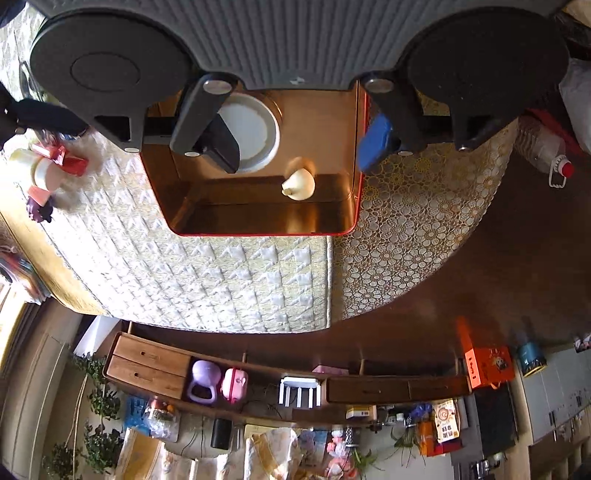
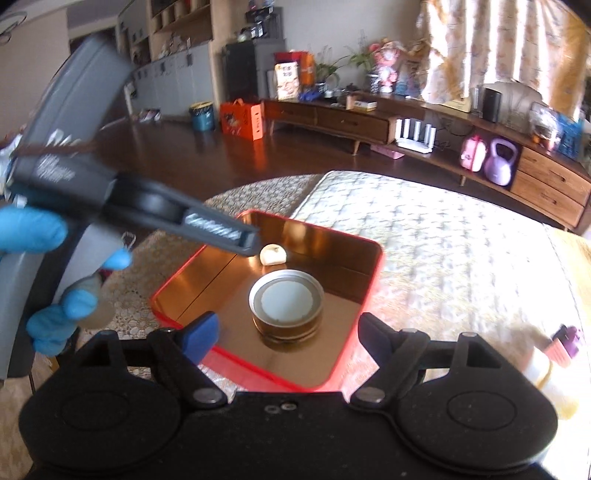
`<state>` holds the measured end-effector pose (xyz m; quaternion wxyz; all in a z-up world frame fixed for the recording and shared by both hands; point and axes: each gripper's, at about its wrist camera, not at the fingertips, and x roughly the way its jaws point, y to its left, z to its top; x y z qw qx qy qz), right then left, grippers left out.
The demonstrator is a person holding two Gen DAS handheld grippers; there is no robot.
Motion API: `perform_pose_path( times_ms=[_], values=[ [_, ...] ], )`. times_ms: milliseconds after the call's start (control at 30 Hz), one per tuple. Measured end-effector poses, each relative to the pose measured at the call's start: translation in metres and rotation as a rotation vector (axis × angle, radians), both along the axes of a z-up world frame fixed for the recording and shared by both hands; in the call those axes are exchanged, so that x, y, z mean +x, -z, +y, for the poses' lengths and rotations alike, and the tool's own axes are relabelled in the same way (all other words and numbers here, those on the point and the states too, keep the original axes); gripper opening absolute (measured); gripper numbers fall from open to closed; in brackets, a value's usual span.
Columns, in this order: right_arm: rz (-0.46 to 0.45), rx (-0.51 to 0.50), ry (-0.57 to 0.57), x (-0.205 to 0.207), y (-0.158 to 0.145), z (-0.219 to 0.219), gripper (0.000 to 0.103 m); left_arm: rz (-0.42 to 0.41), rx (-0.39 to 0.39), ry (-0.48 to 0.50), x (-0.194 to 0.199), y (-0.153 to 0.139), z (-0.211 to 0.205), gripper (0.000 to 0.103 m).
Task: Organize rigid objects
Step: 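Carry the cream object and tin lid into the red tin and release both, then move the left gripper to the black bottle while the right gripper reaches the white sunglasses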
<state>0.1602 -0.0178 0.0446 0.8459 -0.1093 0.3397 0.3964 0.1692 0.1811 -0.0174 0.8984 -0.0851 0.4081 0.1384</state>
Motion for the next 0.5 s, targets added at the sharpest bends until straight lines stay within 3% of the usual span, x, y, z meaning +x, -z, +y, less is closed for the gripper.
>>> perform_pose_path(
  times_ms=[500],
  values=[
    [-0.024, 0.122, 0.13, -0.045, -0.026, -0.096, 0.097, -0.064, 0.005, 0.044, -0.081, -0.028, -0.073, 0.071]
  ],
)
